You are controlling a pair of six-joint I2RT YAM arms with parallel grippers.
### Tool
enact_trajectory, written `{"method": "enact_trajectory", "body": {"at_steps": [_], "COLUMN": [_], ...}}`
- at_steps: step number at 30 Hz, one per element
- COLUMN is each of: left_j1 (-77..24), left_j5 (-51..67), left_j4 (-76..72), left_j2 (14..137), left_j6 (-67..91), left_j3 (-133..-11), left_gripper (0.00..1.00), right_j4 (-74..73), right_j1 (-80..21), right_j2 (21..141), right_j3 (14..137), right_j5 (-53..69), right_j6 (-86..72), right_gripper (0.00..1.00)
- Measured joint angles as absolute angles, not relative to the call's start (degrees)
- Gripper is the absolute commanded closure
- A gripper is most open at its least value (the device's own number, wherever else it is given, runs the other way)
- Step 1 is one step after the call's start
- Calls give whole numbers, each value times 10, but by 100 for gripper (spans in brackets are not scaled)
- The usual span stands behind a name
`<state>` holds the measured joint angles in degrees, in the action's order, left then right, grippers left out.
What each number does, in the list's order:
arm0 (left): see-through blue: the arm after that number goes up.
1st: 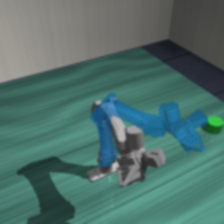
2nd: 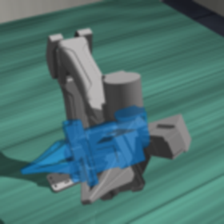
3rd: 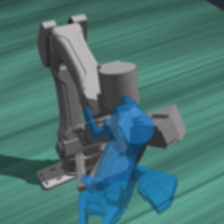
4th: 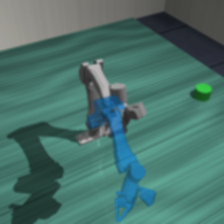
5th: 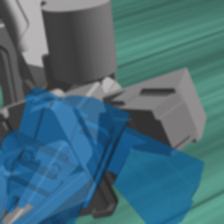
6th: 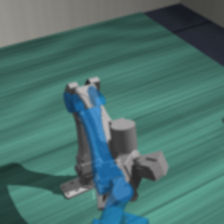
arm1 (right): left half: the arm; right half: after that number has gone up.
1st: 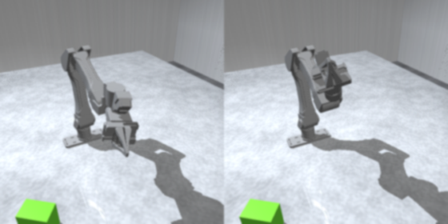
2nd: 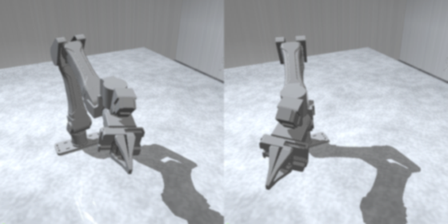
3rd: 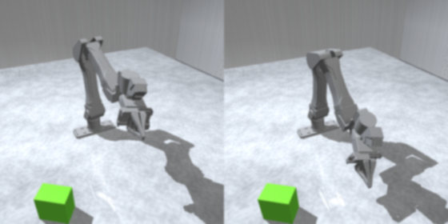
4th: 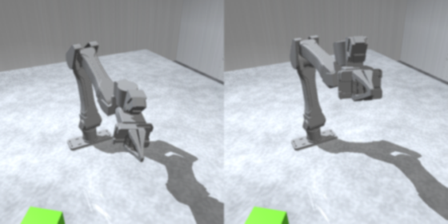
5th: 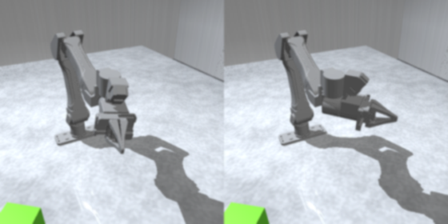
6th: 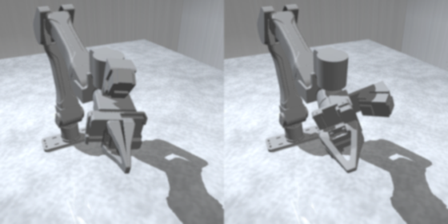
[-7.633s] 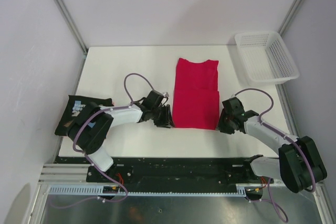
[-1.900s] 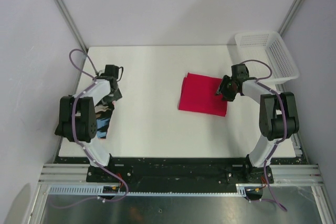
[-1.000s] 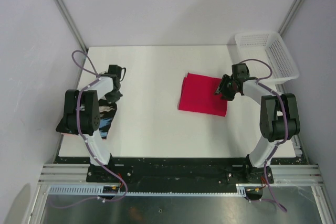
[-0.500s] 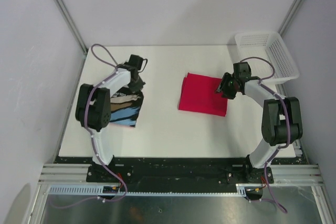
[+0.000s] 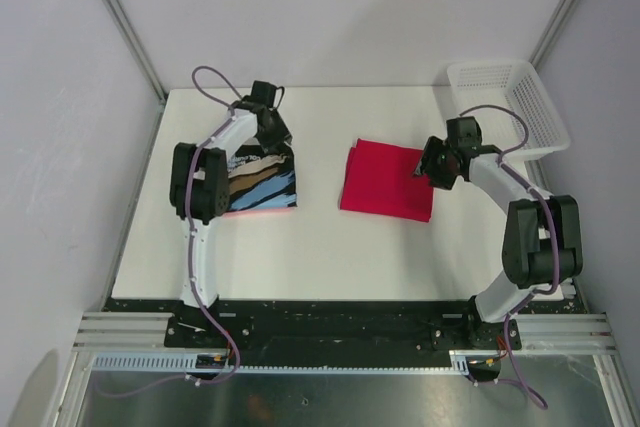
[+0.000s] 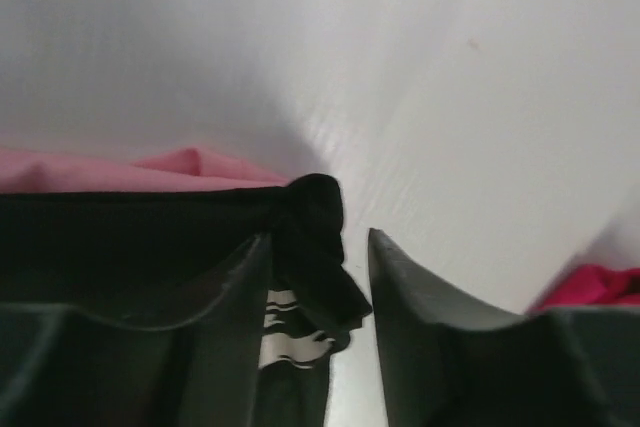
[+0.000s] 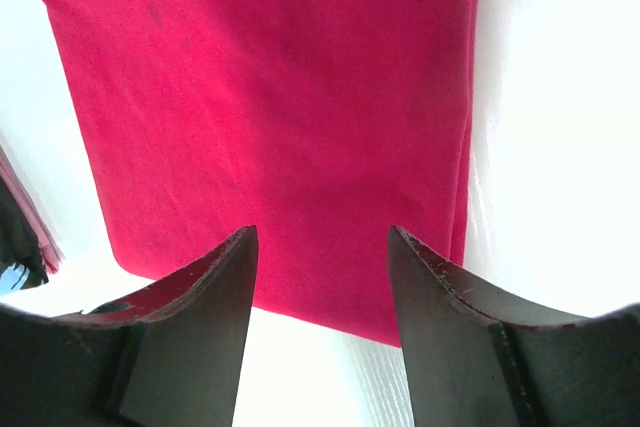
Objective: Fold and stack the t-shirts
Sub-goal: Put the neatly folded tshirt into the corner of the board with both arms
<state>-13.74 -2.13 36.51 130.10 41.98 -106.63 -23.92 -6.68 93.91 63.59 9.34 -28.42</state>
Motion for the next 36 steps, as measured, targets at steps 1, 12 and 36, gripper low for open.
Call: {"method": "enact_trajectory", "body": {"at_steps": [1,12,36], "left_j1": [-136,-197,-346], "left_j5": [-10,48,142], "left_j4": [364,345,265], "left_j2": [1301,1188,1152], "left_j6": [409,314,331], "left_j3": [-1070,-1024,-800], "left_gripper": [39,45,50], "right_j4": [-243,-278,-244], "right_j1": [-67,-95,-141], "right_j2": [934,863,879], "right_j3": [636,588,492], "right_j5": [91,55,51], "right_j6": [-282,-276,-311], "right_gripper": [40,60,72]}}
